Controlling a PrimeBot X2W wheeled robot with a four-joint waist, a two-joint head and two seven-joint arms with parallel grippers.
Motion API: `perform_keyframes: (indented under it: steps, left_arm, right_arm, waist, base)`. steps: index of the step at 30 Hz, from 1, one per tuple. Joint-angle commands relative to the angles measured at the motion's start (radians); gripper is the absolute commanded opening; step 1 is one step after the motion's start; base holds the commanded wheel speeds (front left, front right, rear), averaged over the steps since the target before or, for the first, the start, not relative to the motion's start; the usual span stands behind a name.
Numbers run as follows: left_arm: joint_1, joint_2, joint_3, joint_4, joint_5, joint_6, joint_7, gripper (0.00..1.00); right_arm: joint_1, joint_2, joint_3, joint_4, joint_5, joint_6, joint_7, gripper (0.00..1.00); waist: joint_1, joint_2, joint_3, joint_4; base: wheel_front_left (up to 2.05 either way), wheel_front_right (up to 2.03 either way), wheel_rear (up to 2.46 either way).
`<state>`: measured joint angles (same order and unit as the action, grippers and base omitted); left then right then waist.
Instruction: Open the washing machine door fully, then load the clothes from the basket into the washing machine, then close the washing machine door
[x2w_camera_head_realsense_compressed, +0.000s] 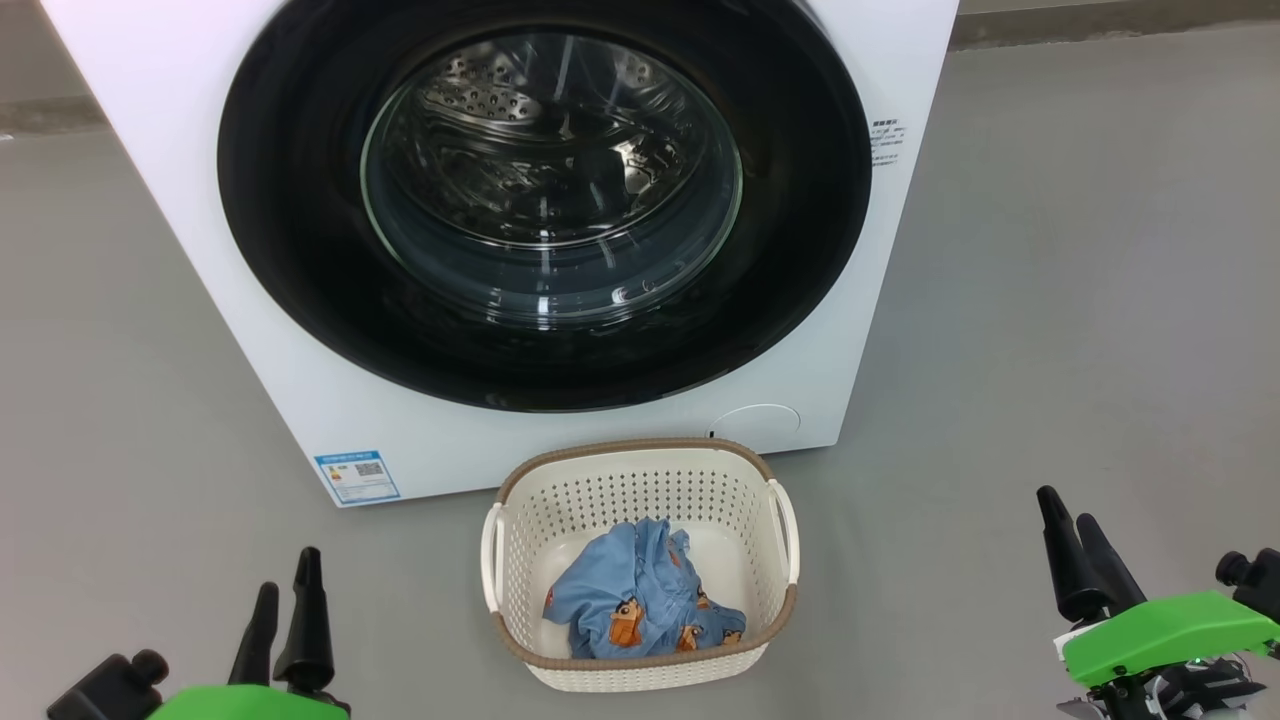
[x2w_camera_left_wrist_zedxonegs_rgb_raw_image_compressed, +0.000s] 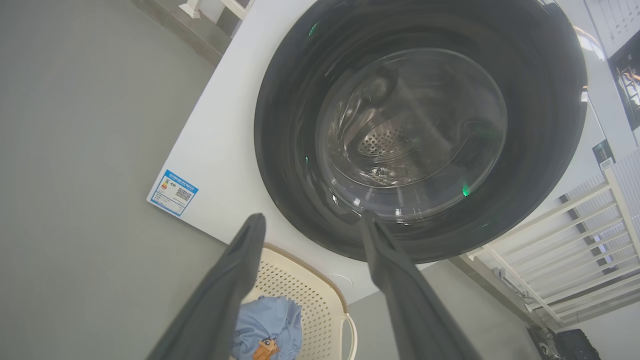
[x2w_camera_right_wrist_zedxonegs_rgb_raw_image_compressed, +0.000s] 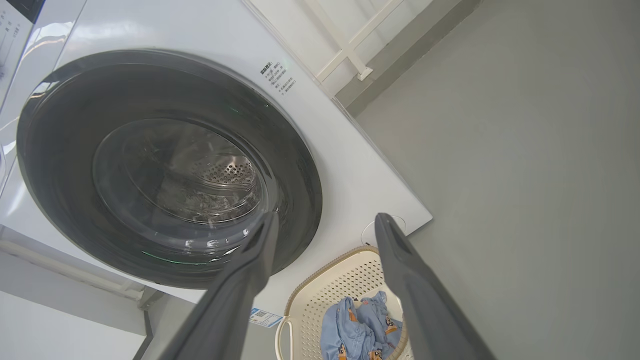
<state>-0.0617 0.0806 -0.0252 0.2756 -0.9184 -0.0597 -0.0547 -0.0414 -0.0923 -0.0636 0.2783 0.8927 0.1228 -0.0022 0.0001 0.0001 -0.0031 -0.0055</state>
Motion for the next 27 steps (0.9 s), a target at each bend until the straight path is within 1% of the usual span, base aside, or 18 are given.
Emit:
perform_keyframes:
  steps: [1, 23, 27]
  left_arm:
    - [-0.029, 0.022, 0.011, -0.03, 0.043, 0.006, -0.017, 1.0]
    - [-0.04, 0.033, -0.015, -0.018, 0.312, 0.025, -0.082, 1.0]
    - [-0.041, 0.034, -0.018, -0.016, 0.347, 0.027, -0.091, 1.0]
  right_arm:
    - [-0.03, -0.021, 0.017, -0.033, -0.043, 0.005, -0.01, 1.0]
    - [-0.034, -0.041, 0.049, -0.062, -0.302, 0.006, -0.029, 1.0]
    - [-0.035, -0.043, 0.054, -0.064, -0.335, 0.006, -0.032, 1.0]
  waist:
    - [0.0, -0.0001, 0.0, 0.001]
    - [0.0, -0.0001, -0.001, 0.004]
    - [0.0, -0.0001, 0.0, 0.003]
  base:
    - [0.0, 0.0, 0.0]
    - [0.0, 0.0, 0.0]
    - [0.0, 0.0, 0.0]
